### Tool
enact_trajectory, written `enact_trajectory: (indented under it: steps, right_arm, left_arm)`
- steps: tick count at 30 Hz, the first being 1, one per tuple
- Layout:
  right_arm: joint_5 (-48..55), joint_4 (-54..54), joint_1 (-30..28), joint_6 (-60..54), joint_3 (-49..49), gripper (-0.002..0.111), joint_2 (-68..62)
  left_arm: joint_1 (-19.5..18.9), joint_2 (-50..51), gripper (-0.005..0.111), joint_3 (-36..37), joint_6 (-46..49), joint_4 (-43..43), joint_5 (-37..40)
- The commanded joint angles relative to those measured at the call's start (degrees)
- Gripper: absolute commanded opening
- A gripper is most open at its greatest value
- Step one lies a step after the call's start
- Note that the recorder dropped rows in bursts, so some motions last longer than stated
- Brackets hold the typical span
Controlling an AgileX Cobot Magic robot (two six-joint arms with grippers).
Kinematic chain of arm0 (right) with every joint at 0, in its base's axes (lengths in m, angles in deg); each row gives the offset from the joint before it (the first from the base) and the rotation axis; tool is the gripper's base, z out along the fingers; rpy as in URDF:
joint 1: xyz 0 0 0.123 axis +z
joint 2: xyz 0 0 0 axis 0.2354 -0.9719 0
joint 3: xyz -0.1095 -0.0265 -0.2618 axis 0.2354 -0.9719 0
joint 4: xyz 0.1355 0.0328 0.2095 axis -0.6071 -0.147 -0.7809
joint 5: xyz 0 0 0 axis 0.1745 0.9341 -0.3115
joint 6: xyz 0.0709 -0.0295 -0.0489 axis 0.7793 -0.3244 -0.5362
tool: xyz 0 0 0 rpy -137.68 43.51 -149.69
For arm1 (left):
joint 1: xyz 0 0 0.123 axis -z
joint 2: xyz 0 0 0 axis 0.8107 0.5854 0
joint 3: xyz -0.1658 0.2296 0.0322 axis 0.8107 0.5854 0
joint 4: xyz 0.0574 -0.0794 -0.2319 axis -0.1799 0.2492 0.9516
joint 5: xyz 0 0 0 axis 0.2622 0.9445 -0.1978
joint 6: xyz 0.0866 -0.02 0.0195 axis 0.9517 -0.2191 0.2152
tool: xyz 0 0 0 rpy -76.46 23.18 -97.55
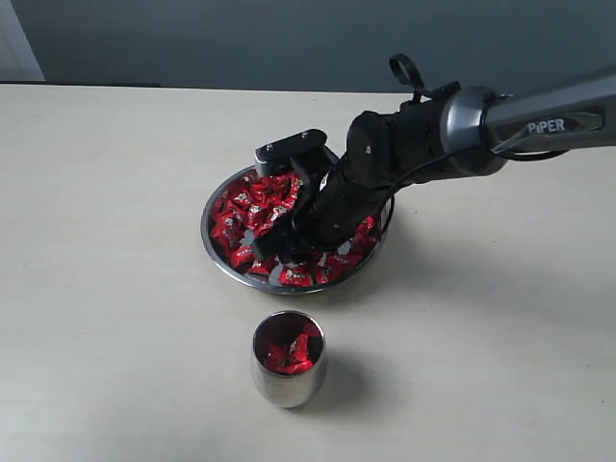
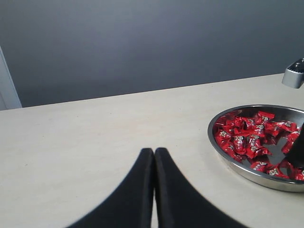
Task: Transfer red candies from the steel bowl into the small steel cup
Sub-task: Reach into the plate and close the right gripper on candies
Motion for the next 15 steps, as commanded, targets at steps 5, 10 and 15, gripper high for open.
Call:
enact_trajectory:
  steps: [5,10,15]
  right_arm:
    - [-1.32,0.01,-0.02,-0.32,-0.02,0.035,-1.96]
    - [-4.38,-0.09,-0.02,-0.32,-0.02,0.004,-0.35]
    - [-5.17,-0.09,-0.02,-0.32,-0.02,0.0,4.05]
  left_arm:
    - [-0.03,-0.28,0.002,0.26,0.04,-0.02,-0.3]
    - [-0.03,-0.28,0.002,0.26,0.04,-0.02,-0.3]
    - [-0.03,-0.28,0.002,0.26,0.04,-0.02,-0.3]
